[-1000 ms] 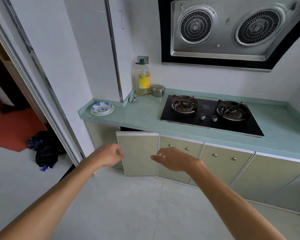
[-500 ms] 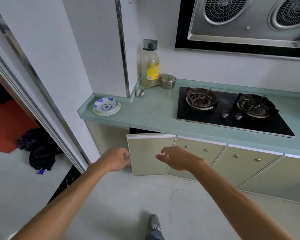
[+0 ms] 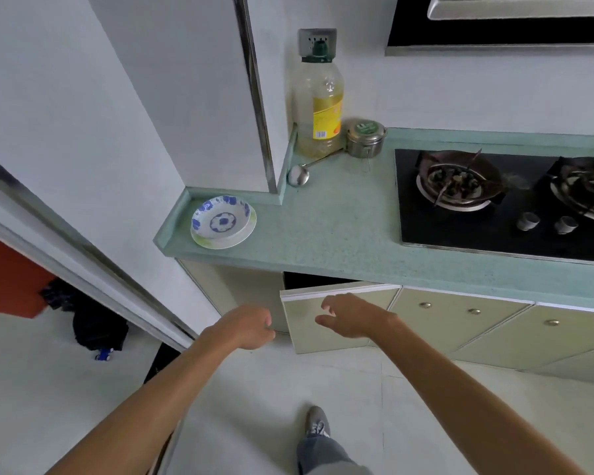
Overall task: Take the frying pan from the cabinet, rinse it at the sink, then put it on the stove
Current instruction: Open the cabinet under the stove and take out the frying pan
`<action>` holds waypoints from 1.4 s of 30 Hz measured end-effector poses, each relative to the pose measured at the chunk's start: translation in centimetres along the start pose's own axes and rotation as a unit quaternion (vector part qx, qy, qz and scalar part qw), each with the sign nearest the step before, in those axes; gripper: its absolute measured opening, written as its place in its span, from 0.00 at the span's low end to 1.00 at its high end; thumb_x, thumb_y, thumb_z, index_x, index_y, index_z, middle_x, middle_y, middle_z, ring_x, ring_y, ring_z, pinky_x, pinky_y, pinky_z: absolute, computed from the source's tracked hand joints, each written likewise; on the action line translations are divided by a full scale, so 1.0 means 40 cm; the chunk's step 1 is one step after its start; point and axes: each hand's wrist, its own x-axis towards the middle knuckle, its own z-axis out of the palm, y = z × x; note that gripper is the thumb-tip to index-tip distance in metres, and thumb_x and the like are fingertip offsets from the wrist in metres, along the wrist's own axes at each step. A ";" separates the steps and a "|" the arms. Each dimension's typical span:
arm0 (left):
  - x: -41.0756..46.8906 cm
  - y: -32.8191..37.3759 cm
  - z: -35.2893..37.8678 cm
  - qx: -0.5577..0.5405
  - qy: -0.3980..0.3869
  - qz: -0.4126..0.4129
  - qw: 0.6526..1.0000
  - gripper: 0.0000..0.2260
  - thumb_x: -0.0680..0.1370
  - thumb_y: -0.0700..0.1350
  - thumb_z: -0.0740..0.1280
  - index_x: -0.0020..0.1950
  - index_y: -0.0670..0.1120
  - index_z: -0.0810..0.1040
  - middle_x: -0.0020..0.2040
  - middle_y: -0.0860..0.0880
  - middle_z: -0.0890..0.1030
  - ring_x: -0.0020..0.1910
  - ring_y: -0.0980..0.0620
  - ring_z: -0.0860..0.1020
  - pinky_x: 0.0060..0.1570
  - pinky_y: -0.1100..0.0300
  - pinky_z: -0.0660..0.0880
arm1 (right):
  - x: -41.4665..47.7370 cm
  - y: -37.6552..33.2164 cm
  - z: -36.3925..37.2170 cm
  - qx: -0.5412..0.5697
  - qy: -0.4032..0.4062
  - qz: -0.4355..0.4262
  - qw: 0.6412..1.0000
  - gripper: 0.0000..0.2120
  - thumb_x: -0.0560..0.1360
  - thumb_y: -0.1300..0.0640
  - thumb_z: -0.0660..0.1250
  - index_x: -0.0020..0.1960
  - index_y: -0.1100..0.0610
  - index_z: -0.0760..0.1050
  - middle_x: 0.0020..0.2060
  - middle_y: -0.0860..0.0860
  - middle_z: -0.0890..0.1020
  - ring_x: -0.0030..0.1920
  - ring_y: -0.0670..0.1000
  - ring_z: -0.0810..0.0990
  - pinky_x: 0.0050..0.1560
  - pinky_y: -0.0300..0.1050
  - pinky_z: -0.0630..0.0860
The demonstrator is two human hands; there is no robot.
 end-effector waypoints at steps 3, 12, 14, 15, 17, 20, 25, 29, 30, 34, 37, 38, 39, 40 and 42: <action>0.070 -0.019 -0.028 -0.006 -0.008 0.009 1.000 0.18 0.80 0.50 0.61 0.69 0.47 0.74 0.68 0.48 0.76 0.66 0.47 0.74 0.62 0.58 0.70 | 0.079 -0.005 -0.002 0.015 -0.006 0.016 1.000 0.23 0.82 0.48 0.60 0.74 0.57 0.67 0.71 0.55 0.72 0.71 0.55 0.70 0.69 0.49 0.66; 0.328 -0.082 -0.047 -0.052 -0.036 0.106 0.992 0.16 0.77 0.45 0.62 0.64 0.44 0.75 0.61 0.45 0.79 0.59 0.42 0.78 0.55 0.54 0.74 | 0.276 -0.038 0.047 0.078 -0.021 0.093 0.992 0.23 0.79 0.60 0.59 0.74 0.61 0.64 0.72 0.58 0.69 0.71 0.59 0.69 0.71 0.53 0.68; 0.392 -0.095 -0.042 -0.040 -0.055 0.125 0.990 0.17 0.76 0.44 0.62 0.64 0.43 0.73 0.62 0.43 0.78 0.60 0.42 0.77 0.55 0.53 0.74 | 0.314 -0.051 0.052 0.092 -0.016 0.117 0.989 0.24 0.79 0.62 0.59 0.74 0.62 0.63 0.72 0.59 0.68 0.72 0.59 0.69 0.71 0.53 0.68; 0.423 -0.101 -0.036 -0.033 -0.073 0.133 0.988 0.19 0.76 0.44 0.62 0.66 0.43 0.71 0.65 0.43 0.76 0.63 0.42 0.76 0.58 0.53 0.73 | 0.330 -0.060 0.057 0.094 -0.018 0.126 0.987 0.25 0.78 0.64 0.58 0.75 0.62 0.61 0.73 0.59 0.67 0.72 0.59 0.68 0.71 0.52 0.68; 0.468 -0.108 -0.029 -0.020 -0.130 0.149 0.980 0.29 0.77 0.45 0.63 0.78 0.43 0.61 0.77 0.44 0.66 0.73 0.42 0.68 0.68 0.53 0.67 | 0.368 -0.076 0.072 0.086 -0.026 0.131 0.987 0.28 0.78 0.66 0.58 0.77 0.62 0.57 0.76 0.59 0.61 0.74 0.59 0.67 0.72 0.52 0.67; 0.530 -0.124 -0.007 -0.033 -0.226 0.159 0.961 0.39 0.76 0.44 0.63 0.82 0.45 0.44 0.82 0.47 0.52 0.78 0.46 0.58 0.74 0.55 0.60 | 0.423 -0.083 0.098 0.073 -0.040 0.149 0.985 0.32 0.77 0.66 0.58 0.80 0.57 0.53 0.80 0.59 0.51 0.73 0.62 0.67 0.70 0.55 0.69; 0.600 -0.159 0.012 -0.095 -0.238 0.156 0.954 0.35 0.74 0.42 0.67 0.80 0.50 0.58 0.74 0.48 0.70 0.69 0.49 0.72 0.64 0.59 0.70 | 0.441 -0.082 0.171 0.088 0.037 0.206 0.974 0.26 0.81 0.59 0.57 0.78 0.52 0.58 0.79 0.53 0.56 0.71 0.61 0.66 0.65 0.58 0.71; 0.630 -0.187 0.038 -0.180 -0.278 0.136 0.934 0.32 0.72 0.40 0.71 0.75 0.52 0.67 0.72 0.52 0.72 0.71 0.54 0.70 0.67 0.60 0.68 | 0.439 -0.108 0.212 0.180 0.229 0.302 0.908 0.17 0.81 0.50 0.62 0.64 0.59 0.74 0.64 0.55 0.73 0.60 0.59 0.75 0.54 0.53 0.79; 0.629 -0.192 0.048 -0.205 -0.290 0.129 0.926 0.30 0.72 0.38 0.71 0.73 0.52 0.70 0.71 0.52 0.73 0.72 0.54 0.70 0.66 0.62 0.68 | 0.439 -0.110 0.221 0.213 0.260 0.342 0.878 0.19 0.79 0.49 0.65 0.64 0.61 0.73 0.62 0.57 0.72 0.58 0.59 0.76 0.53 0.51 0.79; 0.599 -0.195 0.087 -0.281 -0.326 0.108 0.896 0.25 0.75 0.30 0.66 0.67 0.53 0.72 0.67 0.51 0.76 0.70 0.52 0.72 0.64 0.63 0.71 | 0.433 -0.075 0.248 0.472 0.222 0.466 0.715 0.30 0.75 0.45 0.71 0.65 0.65 0.69 0.56 0.59 0.75 0.53 0.59 0.78 0.49 0.47 0.77; 0.554 -0.173 0.118 -0.287 -0.370 0.092 0.879 0.26 0.76 0.27 0.62 0.71 0.47 0.71 0.67 0.49 0.76 0.67 0.53 0.74 0.64 0.63 0.72 | 0.415 -0.056 0.280 0.540 0.162 0.456 0.689 0.13 0.74 0.53 0.68 0.40 0.63 0.74 0.33 0.54 0.76 0.37 0.57 0.75 0.32 0.45 0.71; 0.538 -0.160 0.129 -0.284 -0.385 0.090 0.873 0.26 0.76 0.27 0.61 0.71 0.45 0.71 0.67 0.48 0.76 0.65 0.54 0.75 0.61 0.64 0.73 | 0.403 -0.052 0.294 0.531 0.166 0.464 0.689 0.11 0.73 0.58 0.65 0.34 0.62 0.71 0.29 0.52 0.73 0.34 0.57 0.72 0.29 0.44 0.67; 0.525 -0.146 0.141 -0.280 -0.396 0.088 0.870 0.25 0.77 0.26 0.60 0.71 0.44 0.71 0.65 0.48 0.77 0.62 0.55 0.77 0.57 0.66 0.74 | 0.386 -0.047 0.307 0.519 0.167 0.472 0.692 0.11 0.71 0.61 0.64 0.31 0.61 0.67 0.26 0.51 0.71 0.32 0.56 0.70 0.27 0.43 0.64; 0.516 -0.127 0.152 -0.276 -0.406 0.086 0.867 0.24 0.77 0.26 0.58 0.71 0.43 0.71 0.64 0.47 0.79 0.59 0.56 0.77 0.52 0.69 0.74 | 0.365 -0.041 0.318 0.509 0.163 0.474 0.699 0.11 0.70 0.62 0.63 0.30 0.60 0.66 0.25 0.51 0.70 0.30 0.56 0.69 0.26 0.43 0.64; 0.505 -0.075 0.171 -0.256 -0.408 0.086 0.872 0.23 0.77 0.26 0.56 0.69 0.43 0.71 0.62 0.44 0.81 0.56 0.55 0.78 0.47 0.70 0.73 | 0.317 -0.024 0.336 0.490 0.147 0.475 0.716 0.08 0.69 0.61 0.62 0.32 0.61 0.71 0.28 0.54 0.74 0.32 0.58 0.73 0.29 0.43 0.66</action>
